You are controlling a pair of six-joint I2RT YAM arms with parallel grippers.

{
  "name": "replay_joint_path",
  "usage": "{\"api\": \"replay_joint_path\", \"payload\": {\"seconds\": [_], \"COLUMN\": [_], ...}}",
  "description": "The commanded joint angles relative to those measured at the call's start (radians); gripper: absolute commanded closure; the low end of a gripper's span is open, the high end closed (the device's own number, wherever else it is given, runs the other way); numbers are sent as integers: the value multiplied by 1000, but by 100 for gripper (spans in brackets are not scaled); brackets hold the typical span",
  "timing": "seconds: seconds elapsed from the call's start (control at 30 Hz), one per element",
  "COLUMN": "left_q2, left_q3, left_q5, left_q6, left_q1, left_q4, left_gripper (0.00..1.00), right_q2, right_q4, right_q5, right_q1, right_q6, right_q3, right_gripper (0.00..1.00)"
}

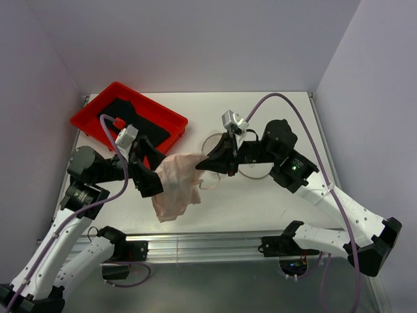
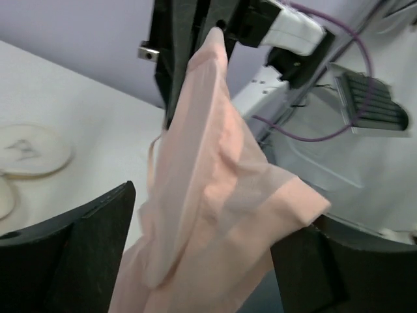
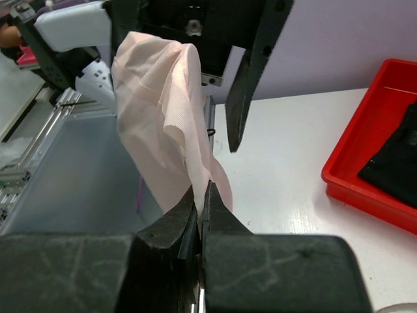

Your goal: Place the bra in the laundry bag and zip it closed

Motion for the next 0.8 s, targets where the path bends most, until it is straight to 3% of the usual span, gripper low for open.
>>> {"api": "replay_joint_path", "payload": {"seconds": [0.0, 0.33, 0.53, 0.77], "left_q2": [-48, -190, -178, -132], "left_q3": [71, 14, -78, -124], "left_q5": [-175, -427, -301, -359], "left_q6": [166, 183, 163, 186], "left_q1": [-4, -4, -4, -4], "left_q4": [-233, -333, -252, -227], "left_gripper": [11, 4, 1, 1], "right_q2": [-28, -21, -26, -31], "right_q4": [60, 24, 28, 81], "right_q5": [-9, -55, -72, -134], "right_q1": [-33, -94, -104, -105], "right_q6": [35, 26, 27, 64], "right_q3": [19, 51, 60, 71], "right_gripper": [100, 100, 100, 100]}}
